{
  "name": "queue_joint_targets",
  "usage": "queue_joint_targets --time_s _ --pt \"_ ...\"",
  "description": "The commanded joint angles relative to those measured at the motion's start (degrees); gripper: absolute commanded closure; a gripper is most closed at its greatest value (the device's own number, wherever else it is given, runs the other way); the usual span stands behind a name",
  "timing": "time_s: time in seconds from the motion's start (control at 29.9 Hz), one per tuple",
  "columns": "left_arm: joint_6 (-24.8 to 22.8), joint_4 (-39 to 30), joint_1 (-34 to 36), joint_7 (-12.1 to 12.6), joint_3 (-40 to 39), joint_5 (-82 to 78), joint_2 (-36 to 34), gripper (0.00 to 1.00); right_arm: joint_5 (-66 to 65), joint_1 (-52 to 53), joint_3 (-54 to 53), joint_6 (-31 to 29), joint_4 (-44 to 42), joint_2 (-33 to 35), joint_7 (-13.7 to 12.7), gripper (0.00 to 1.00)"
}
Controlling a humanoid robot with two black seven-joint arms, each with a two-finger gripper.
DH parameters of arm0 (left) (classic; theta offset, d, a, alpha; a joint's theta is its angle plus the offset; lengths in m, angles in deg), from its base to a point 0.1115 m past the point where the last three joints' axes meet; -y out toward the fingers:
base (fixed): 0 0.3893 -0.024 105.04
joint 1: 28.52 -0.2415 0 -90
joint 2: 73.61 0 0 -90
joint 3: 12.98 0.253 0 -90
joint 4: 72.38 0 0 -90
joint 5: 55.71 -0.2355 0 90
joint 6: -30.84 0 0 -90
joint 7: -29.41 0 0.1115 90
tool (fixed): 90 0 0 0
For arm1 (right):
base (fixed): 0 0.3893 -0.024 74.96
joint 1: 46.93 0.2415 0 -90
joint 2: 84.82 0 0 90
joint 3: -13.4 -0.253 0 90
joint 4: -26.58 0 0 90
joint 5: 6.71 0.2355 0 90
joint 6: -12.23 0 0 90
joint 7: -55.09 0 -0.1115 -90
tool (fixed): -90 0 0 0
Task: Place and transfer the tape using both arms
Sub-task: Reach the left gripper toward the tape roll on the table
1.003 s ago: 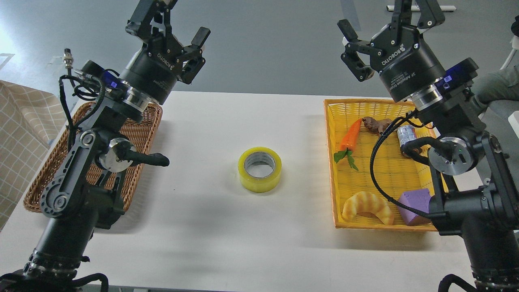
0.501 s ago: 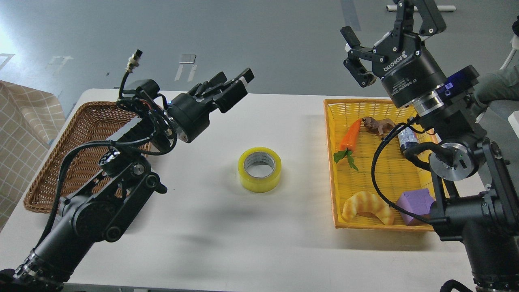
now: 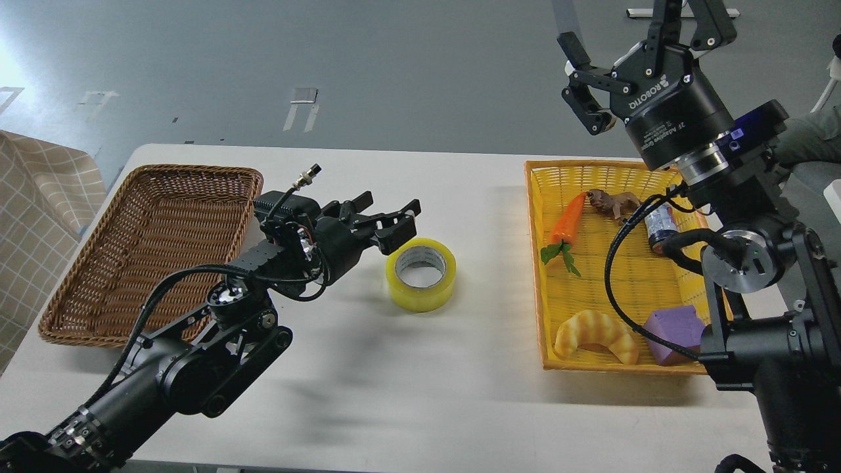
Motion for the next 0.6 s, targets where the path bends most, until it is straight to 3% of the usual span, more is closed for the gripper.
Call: queue_joint_targets --time_s 0.0,0.57 --pt "-0.1 0.8 0.4 0.2 2.3 0.0 -0.1 0.02 0.0 -0.5 -0.7 0.0 0.8 0.0 0.0 0.00" --pt "0.0 6.7 3.0 0.2 8.2 0.0 0.8 0.03 0.0 -1.7 -1.2 0.2 7.6 0.0 -0.2 0.00"
